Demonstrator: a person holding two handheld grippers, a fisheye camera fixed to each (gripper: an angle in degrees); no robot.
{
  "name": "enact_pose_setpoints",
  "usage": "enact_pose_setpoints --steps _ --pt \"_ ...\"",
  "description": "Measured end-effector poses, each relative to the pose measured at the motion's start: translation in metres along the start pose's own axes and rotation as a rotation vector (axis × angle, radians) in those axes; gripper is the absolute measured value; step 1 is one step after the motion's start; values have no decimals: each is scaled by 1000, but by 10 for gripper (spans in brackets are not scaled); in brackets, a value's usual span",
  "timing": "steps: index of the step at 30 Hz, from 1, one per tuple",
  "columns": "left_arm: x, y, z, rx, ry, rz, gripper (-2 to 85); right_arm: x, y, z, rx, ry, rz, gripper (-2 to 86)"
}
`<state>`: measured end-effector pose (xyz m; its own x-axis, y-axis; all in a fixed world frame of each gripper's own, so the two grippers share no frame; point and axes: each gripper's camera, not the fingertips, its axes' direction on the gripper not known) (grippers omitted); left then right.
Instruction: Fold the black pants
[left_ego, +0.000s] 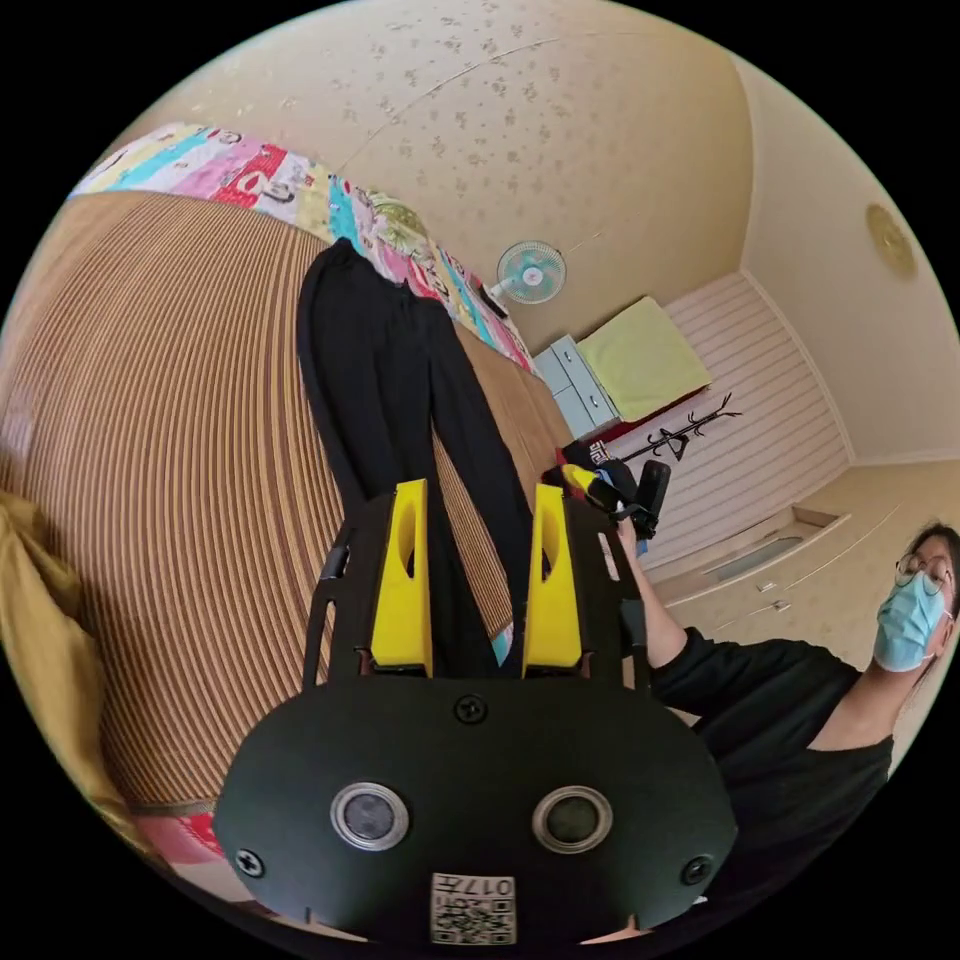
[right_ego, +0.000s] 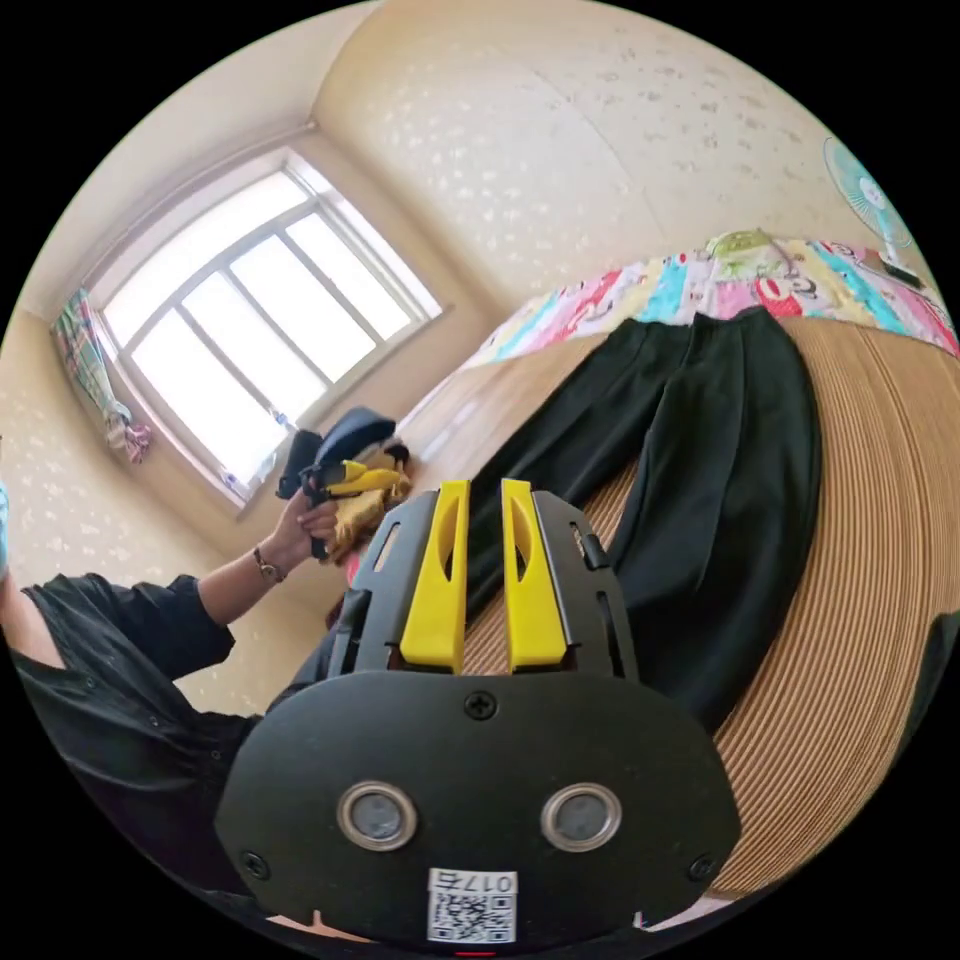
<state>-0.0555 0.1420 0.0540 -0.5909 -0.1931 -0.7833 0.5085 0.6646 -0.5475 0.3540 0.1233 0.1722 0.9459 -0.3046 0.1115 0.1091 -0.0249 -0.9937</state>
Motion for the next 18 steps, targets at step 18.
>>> enact_pose_setpoints --steps 18 --pt "11 183 71 -44 -384 -93 102 -154 158 183 -221 273 40 85"
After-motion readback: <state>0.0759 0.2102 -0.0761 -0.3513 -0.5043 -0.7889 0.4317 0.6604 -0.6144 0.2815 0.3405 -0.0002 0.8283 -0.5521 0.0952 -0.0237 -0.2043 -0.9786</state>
